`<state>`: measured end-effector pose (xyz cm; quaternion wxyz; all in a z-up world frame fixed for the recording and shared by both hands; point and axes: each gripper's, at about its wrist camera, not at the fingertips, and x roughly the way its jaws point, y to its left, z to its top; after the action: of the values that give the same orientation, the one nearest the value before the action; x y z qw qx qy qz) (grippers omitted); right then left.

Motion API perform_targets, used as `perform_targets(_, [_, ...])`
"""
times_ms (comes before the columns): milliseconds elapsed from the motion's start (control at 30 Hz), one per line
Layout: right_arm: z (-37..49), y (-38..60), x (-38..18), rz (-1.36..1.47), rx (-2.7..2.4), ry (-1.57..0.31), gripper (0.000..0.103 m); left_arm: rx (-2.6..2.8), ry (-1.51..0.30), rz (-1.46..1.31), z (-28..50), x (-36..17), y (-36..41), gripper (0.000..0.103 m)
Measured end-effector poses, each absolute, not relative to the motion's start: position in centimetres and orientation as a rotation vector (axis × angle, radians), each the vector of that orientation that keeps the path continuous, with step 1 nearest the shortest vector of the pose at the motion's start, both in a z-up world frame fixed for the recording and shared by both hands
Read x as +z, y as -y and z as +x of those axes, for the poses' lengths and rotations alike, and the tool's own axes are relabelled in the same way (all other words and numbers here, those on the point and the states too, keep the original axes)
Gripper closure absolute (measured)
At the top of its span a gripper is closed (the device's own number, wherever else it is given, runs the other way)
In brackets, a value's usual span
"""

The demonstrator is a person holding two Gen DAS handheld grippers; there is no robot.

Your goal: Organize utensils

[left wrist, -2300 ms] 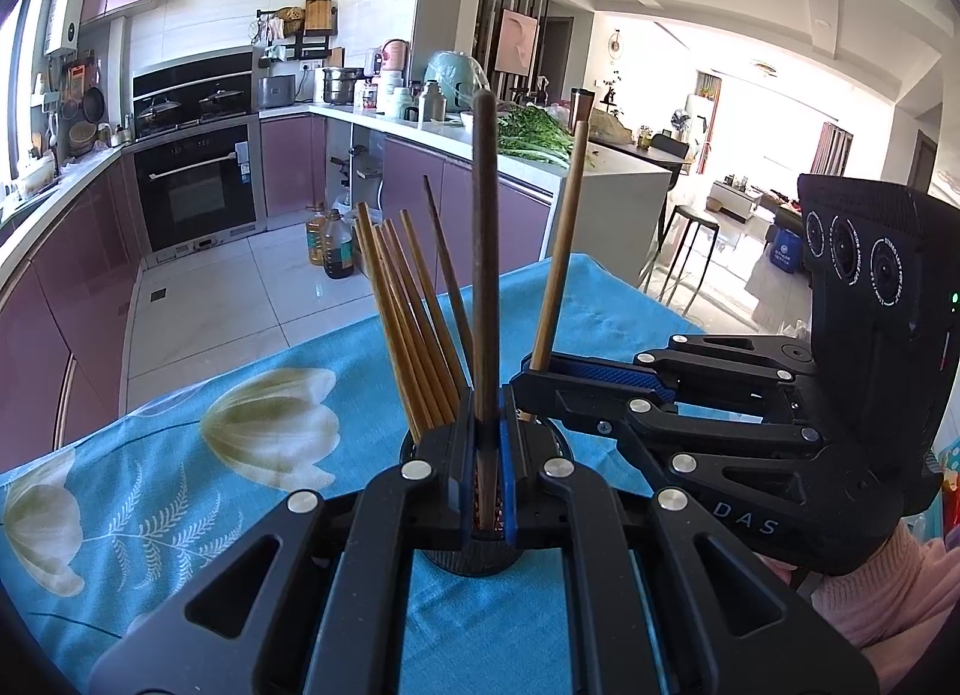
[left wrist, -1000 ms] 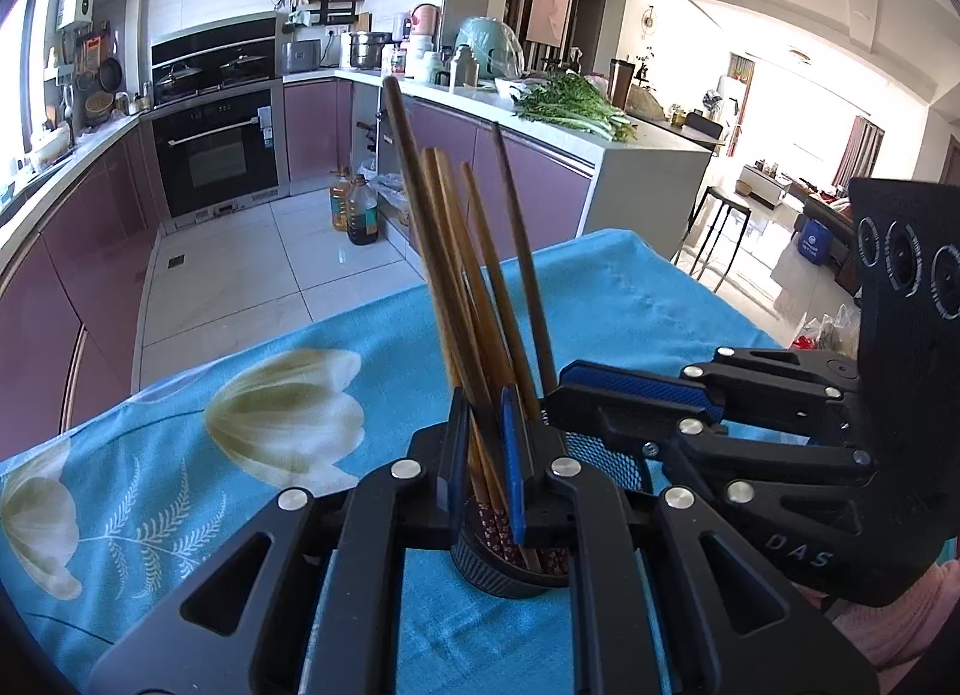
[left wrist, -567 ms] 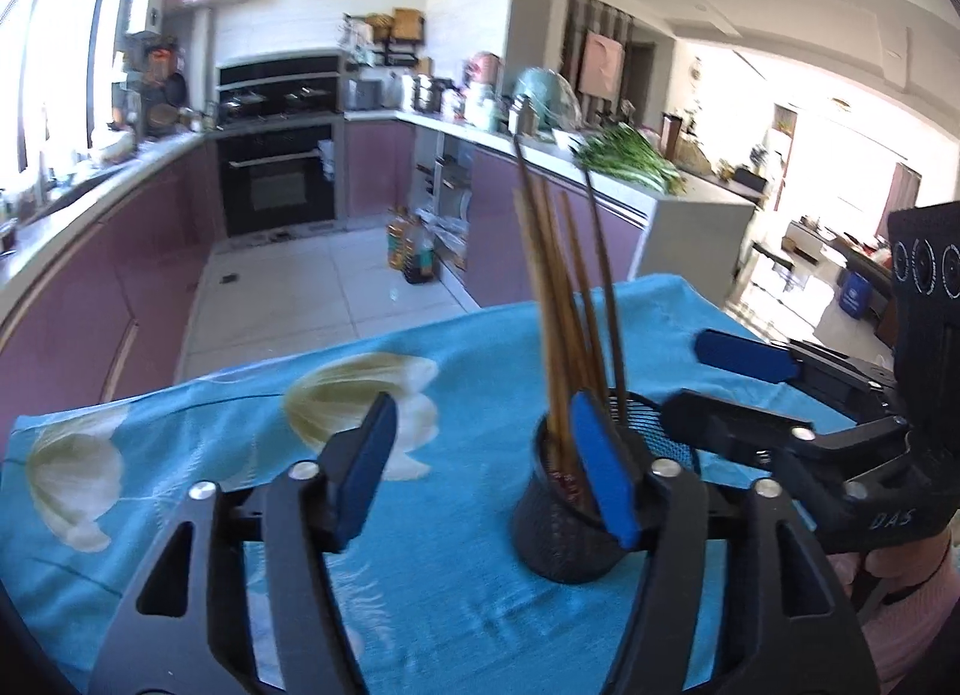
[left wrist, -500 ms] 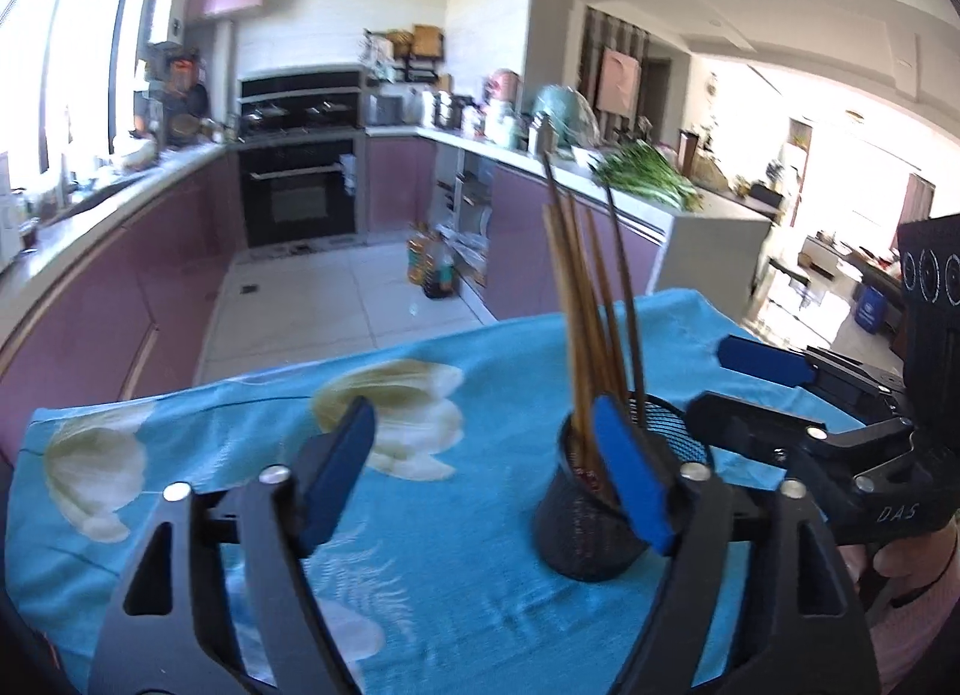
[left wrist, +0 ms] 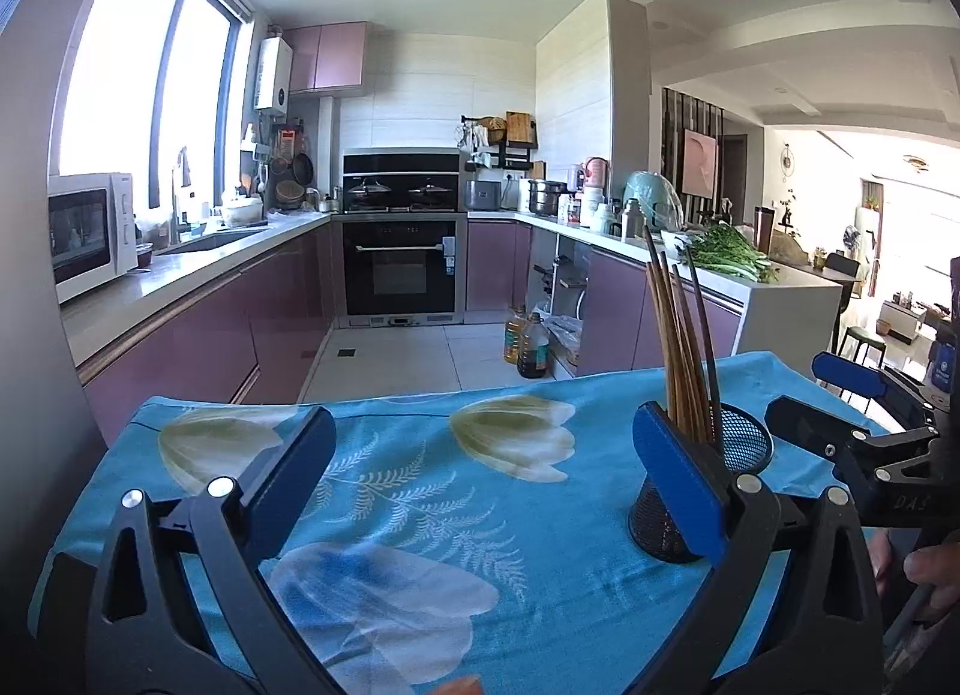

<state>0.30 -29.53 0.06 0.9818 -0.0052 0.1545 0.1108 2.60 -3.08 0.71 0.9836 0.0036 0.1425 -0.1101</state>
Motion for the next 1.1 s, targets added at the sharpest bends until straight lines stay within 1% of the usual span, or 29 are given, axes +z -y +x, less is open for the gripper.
perform_targets(400, [-1.8, 28.2, -0.1, -0.017, 0.181, -0.25, 0.006, -0.133, -0.186, 0.003, -1.0, 1.8, 1.5, 0.006])
perform_targets(1100, [-3.0, 27.8, 0.5, -0.025, 0.157, -0.205, 0.006, -0.094, -0.162, 0.015, -2.7, 2.7, 1.5, 0.006])
